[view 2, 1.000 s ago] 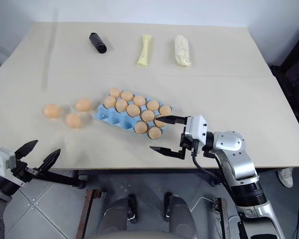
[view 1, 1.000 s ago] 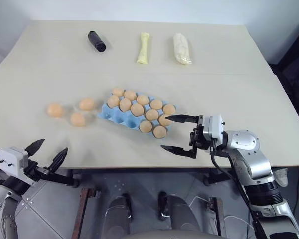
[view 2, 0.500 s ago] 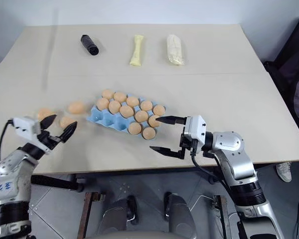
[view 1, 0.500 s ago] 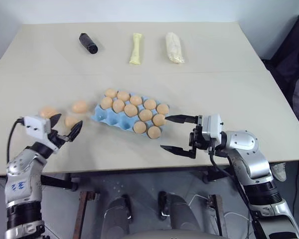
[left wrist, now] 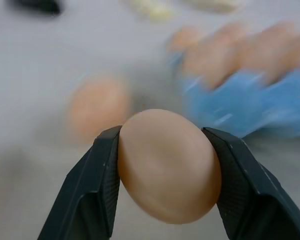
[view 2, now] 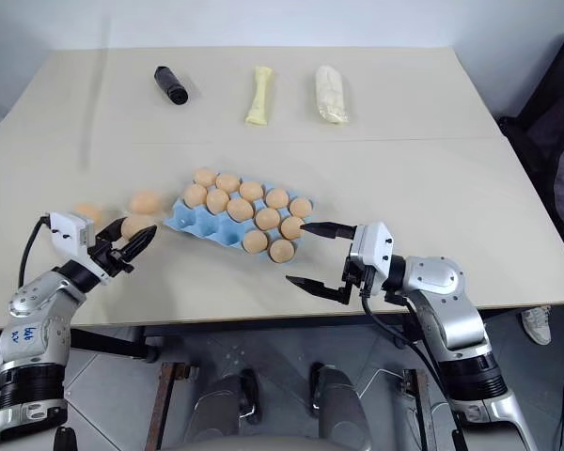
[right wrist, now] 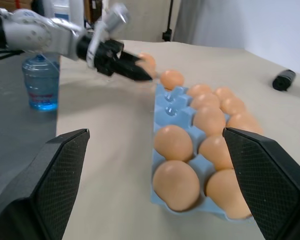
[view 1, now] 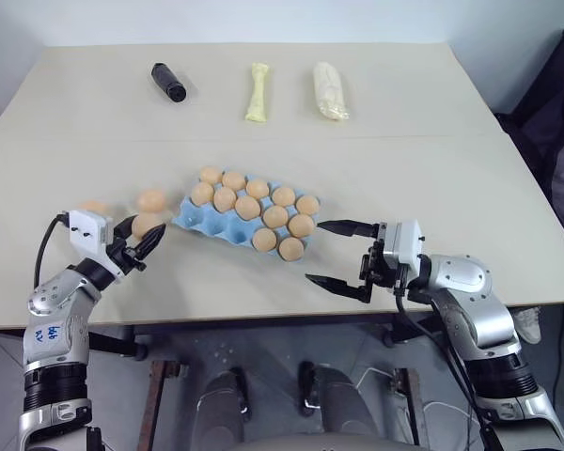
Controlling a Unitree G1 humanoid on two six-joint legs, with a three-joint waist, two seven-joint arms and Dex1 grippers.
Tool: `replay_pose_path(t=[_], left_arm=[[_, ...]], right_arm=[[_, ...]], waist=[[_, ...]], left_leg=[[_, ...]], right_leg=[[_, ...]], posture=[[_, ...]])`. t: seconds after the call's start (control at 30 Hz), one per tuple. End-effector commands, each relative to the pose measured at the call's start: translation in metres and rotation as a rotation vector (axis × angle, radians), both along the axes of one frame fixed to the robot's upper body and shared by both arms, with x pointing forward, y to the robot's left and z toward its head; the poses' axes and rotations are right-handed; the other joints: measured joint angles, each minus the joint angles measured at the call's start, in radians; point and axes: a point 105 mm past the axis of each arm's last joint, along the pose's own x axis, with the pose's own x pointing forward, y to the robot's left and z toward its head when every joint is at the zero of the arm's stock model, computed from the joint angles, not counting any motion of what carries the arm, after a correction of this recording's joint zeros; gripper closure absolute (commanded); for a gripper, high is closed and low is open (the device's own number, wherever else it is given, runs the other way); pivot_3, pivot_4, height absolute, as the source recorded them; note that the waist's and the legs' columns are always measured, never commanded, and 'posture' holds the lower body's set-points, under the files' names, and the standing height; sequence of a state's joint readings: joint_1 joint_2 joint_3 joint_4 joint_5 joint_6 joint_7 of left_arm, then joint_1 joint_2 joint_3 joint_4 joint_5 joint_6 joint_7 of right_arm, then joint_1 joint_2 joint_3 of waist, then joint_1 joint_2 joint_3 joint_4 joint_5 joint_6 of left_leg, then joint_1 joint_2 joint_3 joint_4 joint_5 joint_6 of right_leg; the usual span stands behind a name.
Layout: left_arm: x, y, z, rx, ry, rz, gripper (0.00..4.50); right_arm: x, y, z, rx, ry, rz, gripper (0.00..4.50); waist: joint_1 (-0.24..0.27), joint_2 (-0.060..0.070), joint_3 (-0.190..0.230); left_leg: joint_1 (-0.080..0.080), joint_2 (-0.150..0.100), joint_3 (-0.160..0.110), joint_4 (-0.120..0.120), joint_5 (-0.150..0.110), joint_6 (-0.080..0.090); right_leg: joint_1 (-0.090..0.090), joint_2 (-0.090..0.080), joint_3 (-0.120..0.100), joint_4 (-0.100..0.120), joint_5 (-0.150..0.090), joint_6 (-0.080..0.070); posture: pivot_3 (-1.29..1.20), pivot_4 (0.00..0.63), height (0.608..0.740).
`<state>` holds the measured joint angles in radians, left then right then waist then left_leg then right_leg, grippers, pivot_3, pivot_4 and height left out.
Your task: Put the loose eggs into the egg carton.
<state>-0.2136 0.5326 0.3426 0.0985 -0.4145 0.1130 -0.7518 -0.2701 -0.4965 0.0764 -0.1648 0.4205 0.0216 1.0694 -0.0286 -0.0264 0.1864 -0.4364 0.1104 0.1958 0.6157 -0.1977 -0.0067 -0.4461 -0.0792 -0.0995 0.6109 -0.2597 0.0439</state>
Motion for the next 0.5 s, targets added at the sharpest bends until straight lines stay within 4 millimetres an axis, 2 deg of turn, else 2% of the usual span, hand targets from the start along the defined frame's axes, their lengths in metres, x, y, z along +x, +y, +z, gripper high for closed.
replay_pose_path(t=[0.03, 0.1, 0.27, 0.43, 0.5], left_arm=[[-0.002, -0.03, 0.025, 0.03, -0.095, -0.155, 2.02], [0.003, -0.058, 0.02, 0.047, -0.073, -0.259, 2.02], [0.017, -0.096, -0.002, 0.047, 0.012, -0.377, 2.02], [0.028, -0.104, -0.009, 0.06, 0.031, -0.391, 2.02], [0.028, -0.103, -0.007, 0.066, 0.022, -0.4, 1.58]], right_arm=[[-0.004, 0.0, 0.012, 0.017, -0.048, 0.003, 0.0], [-0.003, 0.0, 0.013, 0.021, -0.052, -0.006, 0.0], [-0.004, 0.0, 0.015, 0.024, -0.06, -0.021, 0.0], [-0.007, 0.003, 0.019, 0.035, -0.067, -0.029, 0.0], [-0.007, 0.004, 0.019, 0.039, -0.065, -0.031, 0.0]], waist=[[0.001, 0.0, 0.0], [0.002, 0.0, 0.0], [-0.001, 0.0, 0.0], [-0.003, 0.0, 0.0], [-0.001, 0.0, 0.0]], left_leg=[[0.0, 0.0, 0.0, 0.0, 0.0, 0.0], [0.001, -0.001, 0.0, 0.001, 0.001, 0.0], [0.0, -0.004, 0.0, 0.002, 0.002, 0.003], [0.0, -0.003, -0.001, 0.006, 0.002, 0.003], [0.0, -0.003, -0.002, 0.006, 0.002, 0.003]], right_leg=[[0.0, 0.0, 0.0, 0.0, 0.0, 0.0], [0.0, 0.0, 0.0, 0.001, 0.0, 0.0], [0.001, 0.001, 0.001, 0.002, 0.002, 0.003], [0.0, 0.001, 0.001, 0.005, 0.002, 0.003], [0.0, 0.001, 0.001, 0.006, 0.001, 0.002]], posture=[[0.0, 0.15, 0.74], [0.0, 0.15, 0.74], [0.0, 0.15, 0.74], [0.0, 0.15, 0.74], [0.0, 0.15, 0.74]])
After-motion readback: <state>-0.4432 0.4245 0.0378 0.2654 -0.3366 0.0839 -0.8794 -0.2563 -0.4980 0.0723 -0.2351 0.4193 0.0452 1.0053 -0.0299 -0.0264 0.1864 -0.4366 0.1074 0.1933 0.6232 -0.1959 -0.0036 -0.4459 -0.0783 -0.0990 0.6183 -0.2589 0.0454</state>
